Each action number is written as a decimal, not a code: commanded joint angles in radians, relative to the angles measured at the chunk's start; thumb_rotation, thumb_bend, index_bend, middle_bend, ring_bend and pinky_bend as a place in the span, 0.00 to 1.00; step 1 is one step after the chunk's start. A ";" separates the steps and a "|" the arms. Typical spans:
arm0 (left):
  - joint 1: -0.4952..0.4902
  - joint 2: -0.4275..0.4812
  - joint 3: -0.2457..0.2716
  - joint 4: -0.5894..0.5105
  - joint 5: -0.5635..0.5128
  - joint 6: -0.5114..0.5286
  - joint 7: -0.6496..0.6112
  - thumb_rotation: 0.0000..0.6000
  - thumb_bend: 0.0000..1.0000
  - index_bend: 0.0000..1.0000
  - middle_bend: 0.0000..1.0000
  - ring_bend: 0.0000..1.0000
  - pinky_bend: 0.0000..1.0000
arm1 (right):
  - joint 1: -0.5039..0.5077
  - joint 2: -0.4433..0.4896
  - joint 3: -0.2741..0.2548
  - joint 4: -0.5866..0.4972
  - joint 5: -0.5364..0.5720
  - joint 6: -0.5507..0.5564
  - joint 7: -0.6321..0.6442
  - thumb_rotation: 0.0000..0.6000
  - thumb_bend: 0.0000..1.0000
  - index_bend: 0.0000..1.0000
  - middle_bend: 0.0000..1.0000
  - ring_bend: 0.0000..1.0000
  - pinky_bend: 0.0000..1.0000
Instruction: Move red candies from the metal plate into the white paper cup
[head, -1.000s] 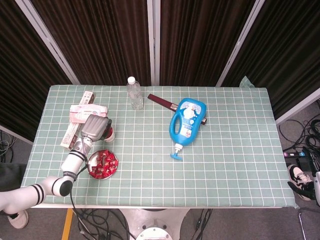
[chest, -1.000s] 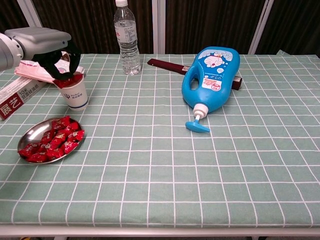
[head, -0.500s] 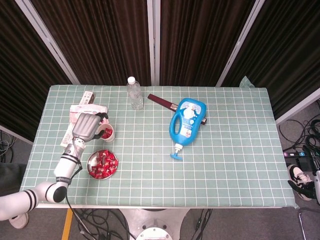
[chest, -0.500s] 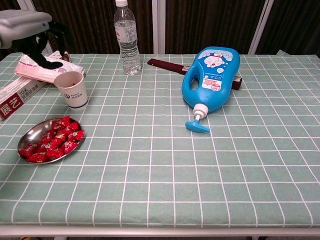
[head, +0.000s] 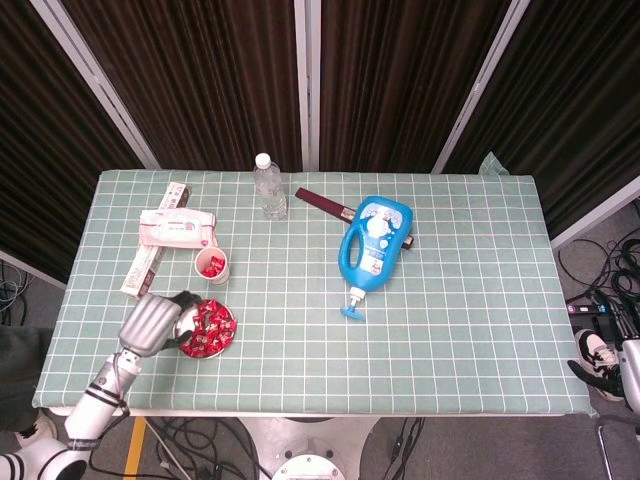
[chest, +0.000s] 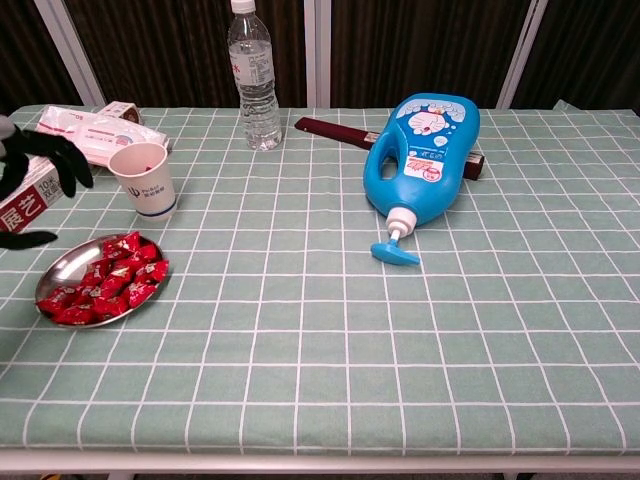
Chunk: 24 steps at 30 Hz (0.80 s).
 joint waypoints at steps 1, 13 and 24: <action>0.001 -0.040 0.008 0.026 0.006 -0.040 0.018 1.00 0.24 0.39 0.49 0.74 1.00 | -0.002 0.001 -0.002 -0.004 -0.002 0.003 -0.003 1.00 0.04 0.07 0.16 0.07 0.41; -0.024 -0.111 -0.014 0.067 -0.047 -0.162 0.123 1.00 0.20 0.35 0.44 0.74 1.00 | -0.006 0.003 -0.004 -0.009 0.003 0.003 -0.009 1.00 0.04 0.07 0.16 0.07 0.41; -0.031 -0.152 -0.031 0.113 -0.072 -0.208 0.150 1.00 0.21 0.40 0.45 0.74 1.00 | -0.003 0.003 -0.003 -0.012 0.004 0.000 -0.012 1.00 0.04 0.07 0.16 0.07 0.41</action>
